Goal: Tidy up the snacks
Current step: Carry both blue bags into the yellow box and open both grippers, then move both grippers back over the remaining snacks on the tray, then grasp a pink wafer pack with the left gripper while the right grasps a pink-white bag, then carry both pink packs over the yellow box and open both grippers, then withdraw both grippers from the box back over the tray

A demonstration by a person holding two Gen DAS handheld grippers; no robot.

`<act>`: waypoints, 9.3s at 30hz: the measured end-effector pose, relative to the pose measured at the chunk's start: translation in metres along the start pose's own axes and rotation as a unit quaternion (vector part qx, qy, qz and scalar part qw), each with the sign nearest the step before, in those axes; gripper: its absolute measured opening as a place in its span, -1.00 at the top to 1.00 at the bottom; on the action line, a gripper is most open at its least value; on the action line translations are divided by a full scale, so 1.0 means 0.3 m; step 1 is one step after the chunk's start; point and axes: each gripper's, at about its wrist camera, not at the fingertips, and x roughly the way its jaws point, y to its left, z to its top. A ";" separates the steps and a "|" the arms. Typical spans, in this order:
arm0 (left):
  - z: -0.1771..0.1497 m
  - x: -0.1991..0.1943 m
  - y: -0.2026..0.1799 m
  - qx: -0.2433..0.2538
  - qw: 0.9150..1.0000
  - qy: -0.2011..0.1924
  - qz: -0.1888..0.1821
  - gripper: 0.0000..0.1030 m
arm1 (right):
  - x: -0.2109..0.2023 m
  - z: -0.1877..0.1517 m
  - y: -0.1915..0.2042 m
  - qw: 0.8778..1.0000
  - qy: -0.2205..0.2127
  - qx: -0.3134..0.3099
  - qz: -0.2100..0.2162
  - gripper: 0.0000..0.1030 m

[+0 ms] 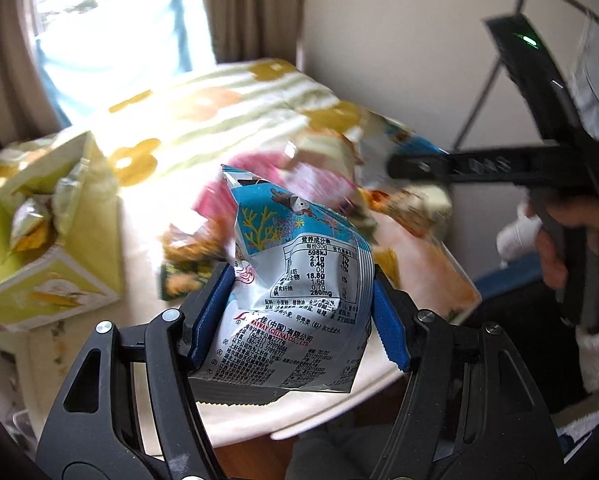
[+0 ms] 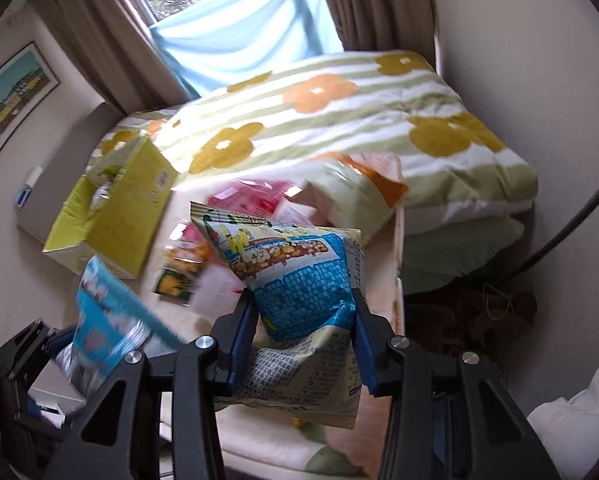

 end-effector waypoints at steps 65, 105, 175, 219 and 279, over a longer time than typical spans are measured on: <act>-0.034 -0.073 1.473 -0.207 0.965 0.055 0.149 -0.99 | 0.614 0.341 1.166 0.989 0.017 -0.101 0.108 -0.99; 0.207 -0.090 0.862 -0.123 0.991 -0.023 0.044 -0.99 | 0.141 0.188 0.760 0.998 -0.053 -0.043 -0.016 -0.99; 0.370 0.869 0.400 -0.089 0.958 0.251 -0.111 -0.33 | 0.500 0.095 0.006 0.984 0.022 0.168 -0.052 0.11; 0.413 -0.005 0.748 -0.256 0.966 0.011 0.032 -0.33 | 0.054 0.432 0.402 0.986 -0.097 -0.049 0.126 0.43; -0.070 -0.137 1.425 -0.253 0.962 0.036 0.093 -0.99 | 0.471 0.297 1.145 0.988 -0.015 -0.133 0.079 -0.98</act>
